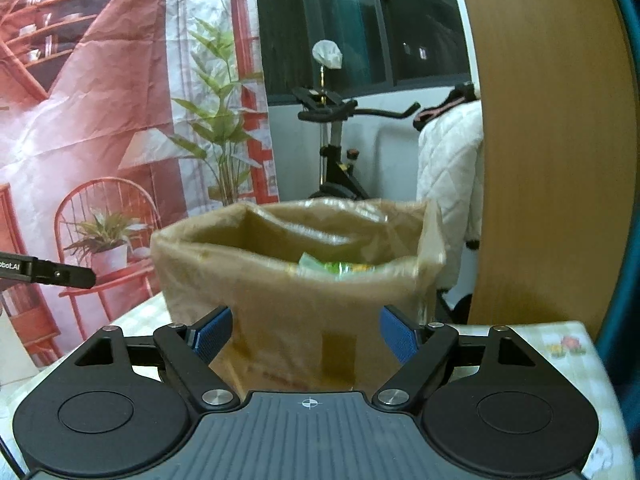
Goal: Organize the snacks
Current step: 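Withdraw both tools from the box back down to the snack pile, then grasp the orange crispy-cracker bag with the left tool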
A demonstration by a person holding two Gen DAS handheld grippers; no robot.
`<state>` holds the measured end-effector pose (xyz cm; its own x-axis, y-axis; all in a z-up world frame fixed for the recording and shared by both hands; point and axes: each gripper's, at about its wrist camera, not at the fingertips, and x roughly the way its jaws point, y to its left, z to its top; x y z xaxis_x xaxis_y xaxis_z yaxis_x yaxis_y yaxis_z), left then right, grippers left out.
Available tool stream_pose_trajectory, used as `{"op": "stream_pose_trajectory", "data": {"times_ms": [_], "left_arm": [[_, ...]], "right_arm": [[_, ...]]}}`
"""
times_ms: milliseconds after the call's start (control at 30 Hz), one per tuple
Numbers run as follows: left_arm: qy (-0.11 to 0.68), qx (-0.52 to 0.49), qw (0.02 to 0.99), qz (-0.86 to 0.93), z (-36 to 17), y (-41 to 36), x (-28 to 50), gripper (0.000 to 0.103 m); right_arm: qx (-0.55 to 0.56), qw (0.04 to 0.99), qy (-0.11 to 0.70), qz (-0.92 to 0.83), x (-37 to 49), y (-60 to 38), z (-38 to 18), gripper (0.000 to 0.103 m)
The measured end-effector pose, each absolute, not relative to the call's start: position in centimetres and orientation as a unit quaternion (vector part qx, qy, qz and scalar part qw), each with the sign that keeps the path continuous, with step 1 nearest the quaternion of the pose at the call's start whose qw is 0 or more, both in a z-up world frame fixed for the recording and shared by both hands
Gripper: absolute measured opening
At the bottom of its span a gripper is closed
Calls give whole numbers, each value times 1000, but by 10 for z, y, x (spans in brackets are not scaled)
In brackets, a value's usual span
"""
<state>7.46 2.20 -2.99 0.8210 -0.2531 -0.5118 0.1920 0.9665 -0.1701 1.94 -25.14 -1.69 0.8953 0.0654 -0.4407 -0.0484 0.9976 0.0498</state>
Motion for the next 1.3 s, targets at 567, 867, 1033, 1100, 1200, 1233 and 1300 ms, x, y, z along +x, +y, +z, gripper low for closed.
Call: {"op": "stream_pose_trajectory", "data": {"times_ms": [567,867,1033,1100,1200,1233,1300], "left_arm": [[397,-123,907,-69,-131,64,37,74],[419,-79,903,-59,-152,56,38,86],[426,-76,899,-64,-163,50,43,91],[428,-74,898,-65,-167,47,45,91],[432,-76,896,-70,-174,42,49,92],[434,-77,895,-71,-176,41,50,93],[438,-83,892,-74,-180,38,53,93]], "right_arm": [[45,956,291,16,-20,-213,-98,77],[56,949,310,-10,-26,-225,-119,73],[48,946,319,-23,-34,-234,-130,73],[50,945,323,-30,-37,-240,-134,73],[52,944,322,-49,-38,-254,-136,71],[55,944,320,-57,-37,-259,-136,71],[65,944,316,-71,-34,-272,-137,71]]}}
